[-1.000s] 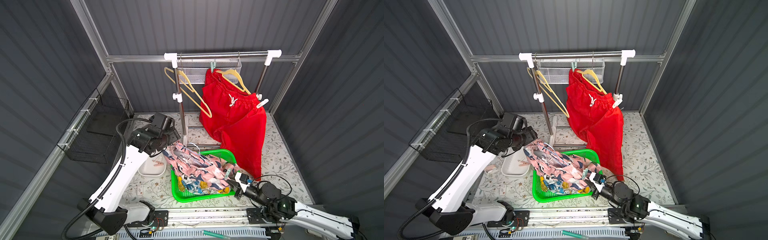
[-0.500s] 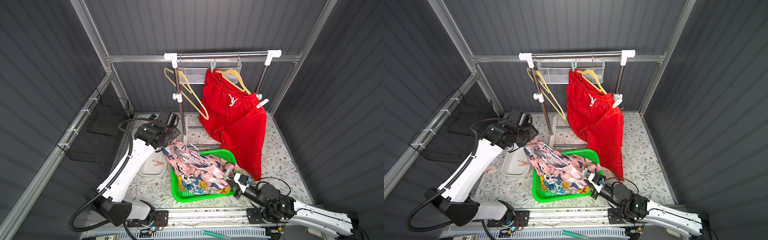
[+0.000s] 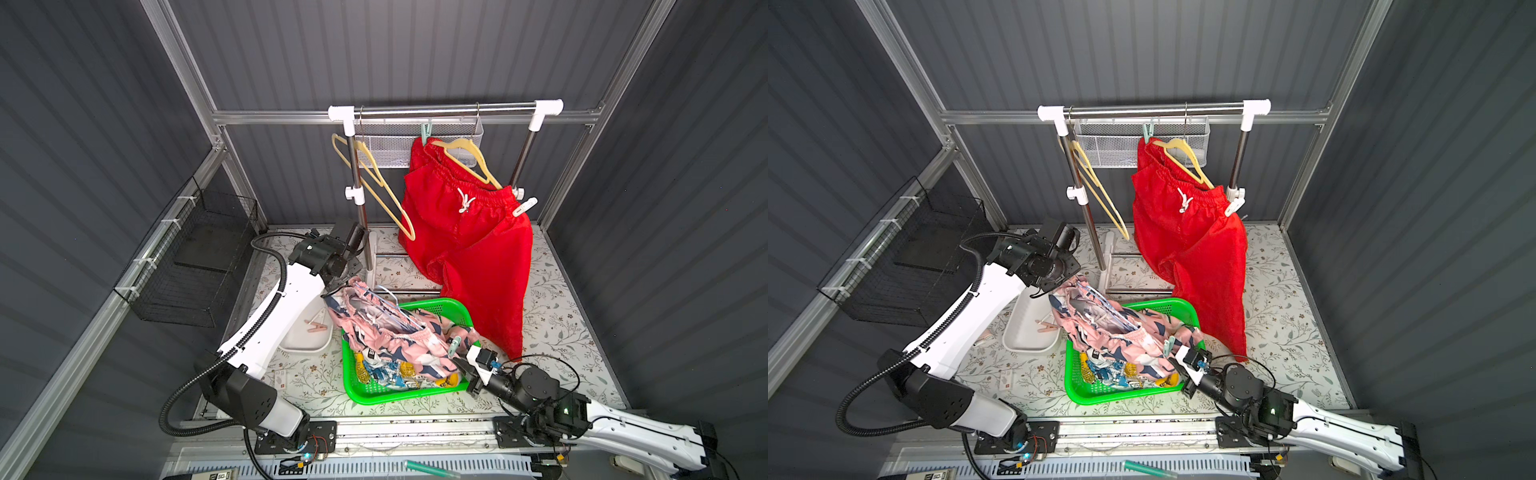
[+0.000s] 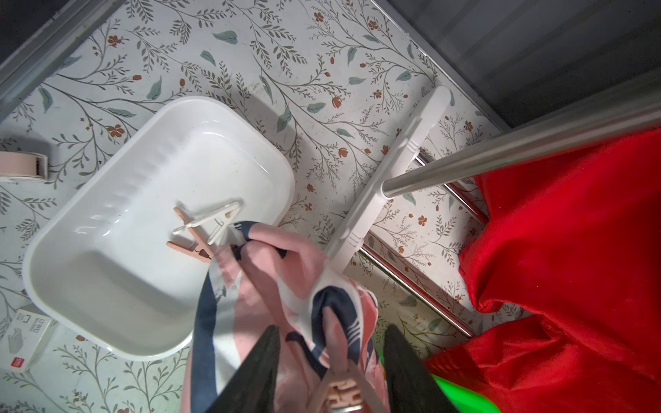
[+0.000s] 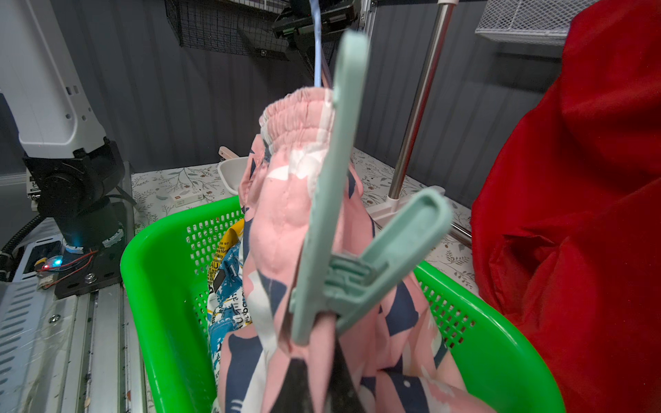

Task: Remove the clothespins securing shorts to the hanger
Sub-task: Remove the clothespin from the hanger.

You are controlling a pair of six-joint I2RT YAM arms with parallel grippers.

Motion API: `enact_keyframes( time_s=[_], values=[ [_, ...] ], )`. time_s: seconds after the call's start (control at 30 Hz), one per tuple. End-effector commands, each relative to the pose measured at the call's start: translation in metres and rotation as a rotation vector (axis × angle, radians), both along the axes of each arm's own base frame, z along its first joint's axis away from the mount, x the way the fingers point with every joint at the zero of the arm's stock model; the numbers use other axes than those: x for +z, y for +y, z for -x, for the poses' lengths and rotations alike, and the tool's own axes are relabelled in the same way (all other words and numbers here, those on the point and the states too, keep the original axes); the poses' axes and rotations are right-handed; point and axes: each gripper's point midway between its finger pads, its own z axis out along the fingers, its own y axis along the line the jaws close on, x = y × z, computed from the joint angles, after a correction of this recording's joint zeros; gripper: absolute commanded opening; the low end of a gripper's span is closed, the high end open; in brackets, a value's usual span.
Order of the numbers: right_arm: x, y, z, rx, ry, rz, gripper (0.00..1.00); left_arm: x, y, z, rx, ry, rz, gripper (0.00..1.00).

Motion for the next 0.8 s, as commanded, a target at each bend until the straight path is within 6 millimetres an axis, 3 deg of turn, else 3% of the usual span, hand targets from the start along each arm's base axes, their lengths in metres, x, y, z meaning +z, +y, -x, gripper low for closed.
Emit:
enact_keyframes(
  time_s=[0.0, 0.63, 0.77],
  values=[
    [0.008, -0.001, -0.003, -0.018, -0.021, -0.033, 0.0, -0.004, 0.01, 0.002, 0.001, 0.018, -0.082, 0.47],
    [0.006, 0.0, -0.005, -0.029, -0.015, -0.018, 0.0, -0.027, -0.006, -0.003, -0.027, 0.05, -0.04, 0.46],
    [0.005, -0.001, -0.006, -0.035, -0.013, -0.018, 0.0, -0.028, -0.007, -0.004, -0.029, 0.05, -0.042, 0.42]
  ],
)
